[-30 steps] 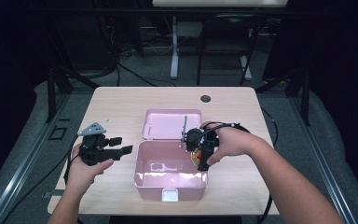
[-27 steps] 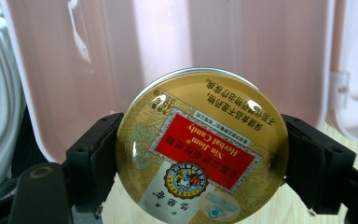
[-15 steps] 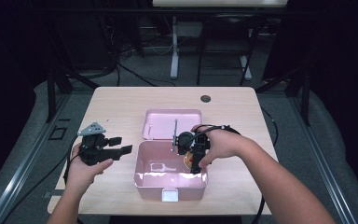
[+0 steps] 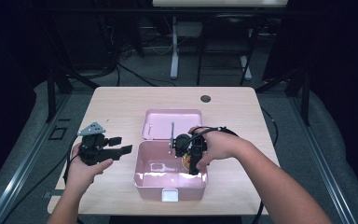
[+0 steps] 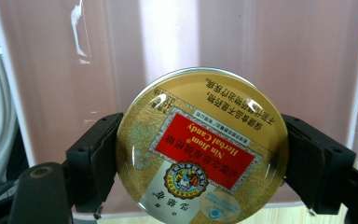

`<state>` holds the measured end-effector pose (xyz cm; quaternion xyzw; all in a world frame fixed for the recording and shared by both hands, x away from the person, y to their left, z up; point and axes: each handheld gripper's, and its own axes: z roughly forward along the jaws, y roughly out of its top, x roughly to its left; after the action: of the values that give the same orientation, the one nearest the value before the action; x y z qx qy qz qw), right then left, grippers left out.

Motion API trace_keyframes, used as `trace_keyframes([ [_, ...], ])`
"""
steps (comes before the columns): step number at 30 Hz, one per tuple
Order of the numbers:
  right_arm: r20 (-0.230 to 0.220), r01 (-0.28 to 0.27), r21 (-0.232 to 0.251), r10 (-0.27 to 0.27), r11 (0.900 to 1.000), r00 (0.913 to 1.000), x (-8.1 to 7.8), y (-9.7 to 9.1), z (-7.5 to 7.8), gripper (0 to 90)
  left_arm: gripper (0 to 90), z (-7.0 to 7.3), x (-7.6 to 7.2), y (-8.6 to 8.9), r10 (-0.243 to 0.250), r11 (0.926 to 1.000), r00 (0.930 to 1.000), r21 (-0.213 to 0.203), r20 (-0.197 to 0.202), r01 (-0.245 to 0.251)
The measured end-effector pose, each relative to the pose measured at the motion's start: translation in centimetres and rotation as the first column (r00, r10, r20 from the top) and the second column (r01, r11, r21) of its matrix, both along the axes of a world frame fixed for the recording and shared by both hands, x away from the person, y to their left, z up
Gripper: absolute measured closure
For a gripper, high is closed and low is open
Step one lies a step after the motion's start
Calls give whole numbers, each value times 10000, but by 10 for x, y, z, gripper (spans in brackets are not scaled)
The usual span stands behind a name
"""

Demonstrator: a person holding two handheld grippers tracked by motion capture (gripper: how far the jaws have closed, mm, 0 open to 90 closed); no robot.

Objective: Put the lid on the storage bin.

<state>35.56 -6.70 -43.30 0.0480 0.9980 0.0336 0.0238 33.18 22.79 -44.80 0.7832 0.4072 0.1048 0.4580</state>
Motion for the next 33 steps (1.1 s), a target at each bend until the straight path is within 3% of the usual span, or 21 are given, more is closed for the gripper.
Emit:
trace_keyframes([
  [6, -9, -98, -182, 98, 9998, 10000, 0, 2, -5, 196, 384, 0, 0, 0, 12, 10000, 10000, -9, 3, -12],
  [10, -156, 46, -16, -46, 10000, 9999, 0, 2, -9, 196, 384, 0, 0, 1, 11, 10000, 10000, -16, 5, -11],
  [14, -89, -31, -248, 29, 9997, 10000, 0, 2, -16, 196, 384, 0, 0, 0, -11, 10000, 10000, 17, -10, 11],
  [33, -289, 60, -188, -65, 9998, 9996, 0, 3, -36, 196, 384, -1, 1, 1, 18, 10000, 10000, -16, -58, -18],
])
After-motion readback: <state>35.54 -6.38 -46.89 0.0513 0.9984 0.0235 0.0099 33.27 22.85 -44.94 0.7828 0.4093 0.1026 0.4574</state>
